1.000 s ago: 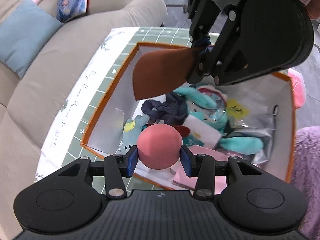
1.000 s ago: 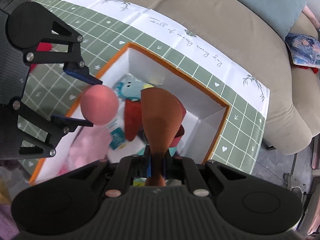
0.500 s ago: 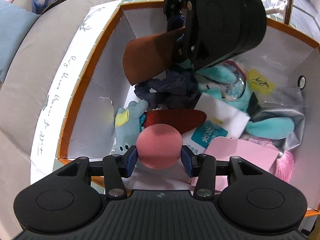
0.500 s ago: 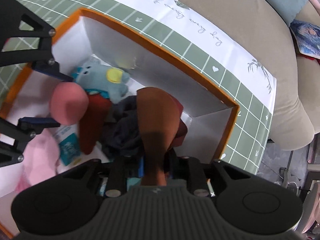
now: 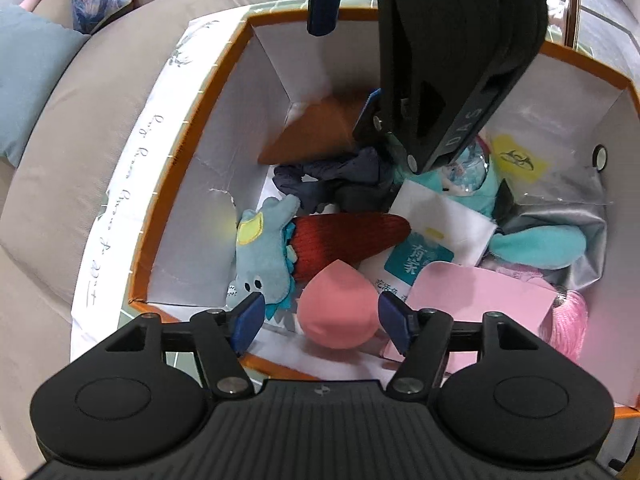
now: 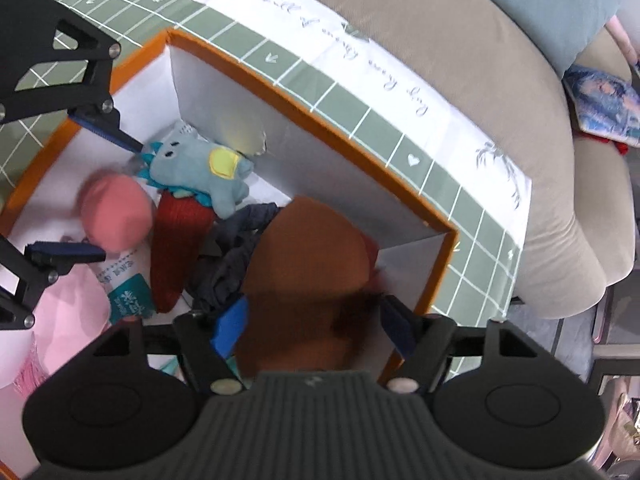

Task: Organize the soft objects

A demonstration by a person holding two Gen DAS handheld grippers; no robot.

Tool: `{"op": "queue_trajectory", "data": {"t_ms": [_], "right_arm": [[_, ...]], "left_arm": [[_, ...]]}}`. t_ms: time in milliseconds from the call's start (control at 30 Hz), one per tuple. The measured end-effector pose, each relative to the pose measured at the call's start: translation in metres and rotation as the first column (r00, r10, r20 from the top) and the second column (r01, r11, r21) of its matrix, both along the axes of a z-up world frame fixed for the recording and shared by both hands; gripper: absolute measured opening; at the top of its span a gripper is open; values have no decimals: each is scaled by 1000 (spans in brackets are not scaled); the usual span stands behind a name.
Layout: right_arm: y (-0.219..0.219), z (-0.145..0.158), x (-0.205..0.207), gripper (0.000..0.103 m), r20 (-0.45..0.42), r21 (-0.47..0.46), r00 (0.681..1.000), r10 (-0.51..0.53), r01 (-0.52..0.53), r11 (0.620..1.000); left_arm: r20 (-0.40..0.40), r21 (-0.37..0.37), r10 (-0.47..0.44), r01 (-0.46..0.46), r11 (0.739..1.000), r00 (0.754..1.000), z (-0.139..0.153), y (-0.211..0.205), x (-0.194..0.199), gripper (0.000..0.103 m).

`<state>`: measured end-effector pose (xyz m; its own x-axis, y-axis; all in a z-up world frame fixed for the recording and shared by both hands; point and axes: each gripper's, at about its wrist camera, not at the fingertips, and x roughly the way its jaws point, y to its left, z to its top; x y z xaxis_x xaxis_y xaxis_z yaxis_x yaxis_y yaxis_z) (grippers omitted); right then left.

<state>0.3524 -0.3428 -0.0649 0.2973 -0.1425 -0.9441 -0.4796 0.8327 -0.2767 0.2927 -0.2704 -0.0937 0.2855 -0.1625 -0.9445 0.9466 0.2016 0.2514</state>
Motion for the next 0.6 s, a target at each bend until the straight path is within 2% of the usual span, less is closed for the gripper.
{"op": "queue_trajectory", "data": {"t_ms": [400,600], "right_arm": [[12,61,-37,78,24,30,998,61,-62,998],[25,96,-77,80,66,45,993,96,-99,994]], "left_arm": [[72,-78,-20,25,997,997,58,20,-35,76],[84,-177,22,-7,984,996,97,50,-59,77]]}}
